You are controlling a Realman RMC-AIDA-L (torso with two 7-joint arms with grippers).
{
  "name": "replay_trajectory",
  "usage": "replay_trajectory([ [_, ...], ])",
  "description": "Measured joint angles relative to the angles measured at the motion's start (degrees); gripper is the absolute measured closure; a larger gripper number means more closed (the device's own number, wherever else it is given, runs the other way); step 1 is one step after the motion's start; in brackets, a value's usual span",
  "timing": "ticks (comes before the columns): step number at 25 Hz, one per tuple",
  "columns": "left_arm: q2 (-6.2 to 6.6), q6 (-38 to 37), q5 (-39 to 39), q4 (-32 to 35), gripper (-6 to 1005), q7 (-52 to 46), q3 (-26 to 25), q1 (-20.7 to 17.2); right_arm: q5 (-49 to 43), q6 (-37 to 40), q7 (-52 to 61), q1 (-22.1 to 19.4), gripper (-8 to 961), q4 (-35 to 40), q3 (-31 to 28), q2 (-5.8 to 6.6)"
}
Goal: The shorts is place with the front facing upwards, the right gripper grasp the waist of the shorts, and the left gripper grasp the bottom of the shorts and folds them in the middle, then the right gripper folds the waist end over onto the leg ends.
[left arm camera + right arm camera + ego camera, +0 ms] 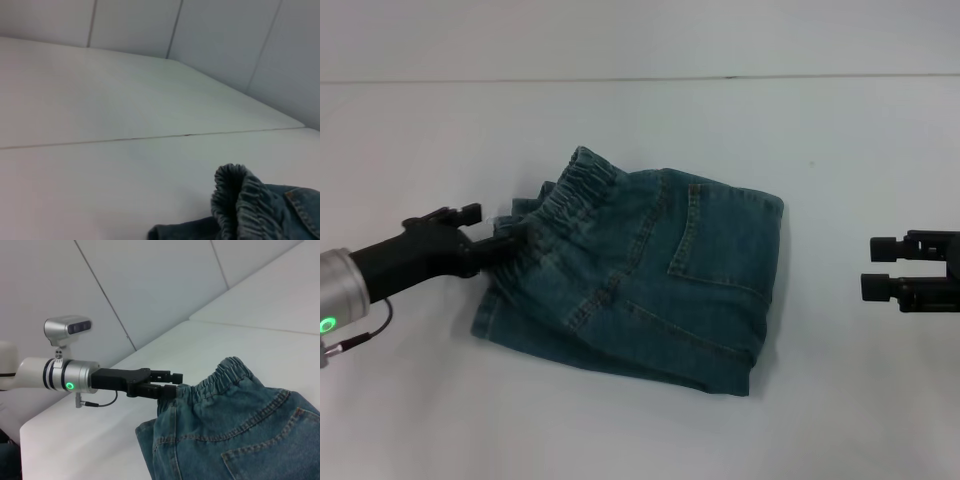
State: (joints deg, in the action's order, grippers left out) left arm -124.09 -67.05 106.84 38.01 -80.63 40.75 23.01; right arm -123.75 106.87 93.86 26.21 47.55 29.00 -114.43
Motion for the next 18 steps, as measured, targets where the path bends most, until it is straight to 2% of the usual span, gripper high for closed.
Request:
replay_trajectory([
  [7, -0.07, -6.18, 0.08, 2.13, 171, 0.57, -5.25, -1.92, 0.0, -0.09, 0.0, 0.87, 198, -0.1, 0.0, -0.08],
  [8, 0.0, -12.48, 0.06, 3.5, 171, 0.66, -8.18, -2.58, 0.0, -0.09, 0.0, 1.02, 198, -0.1, 0.0, -0.17],
  [12, 0.53, -22.3, 1.27, 6.48, 171, 0.44, -11.42, -3.73, 0.0, -0.05, -0.62, 1.74, 199, -0.18, 0.21, -0.79],
  [18, 1.57, -33.88, 11.8, 11.82, 172, -3.39, -14.59, -4.27, 0.05, -0.66, -3.82, 2.35, 199, -1.11, 0.14, -2.66],
])
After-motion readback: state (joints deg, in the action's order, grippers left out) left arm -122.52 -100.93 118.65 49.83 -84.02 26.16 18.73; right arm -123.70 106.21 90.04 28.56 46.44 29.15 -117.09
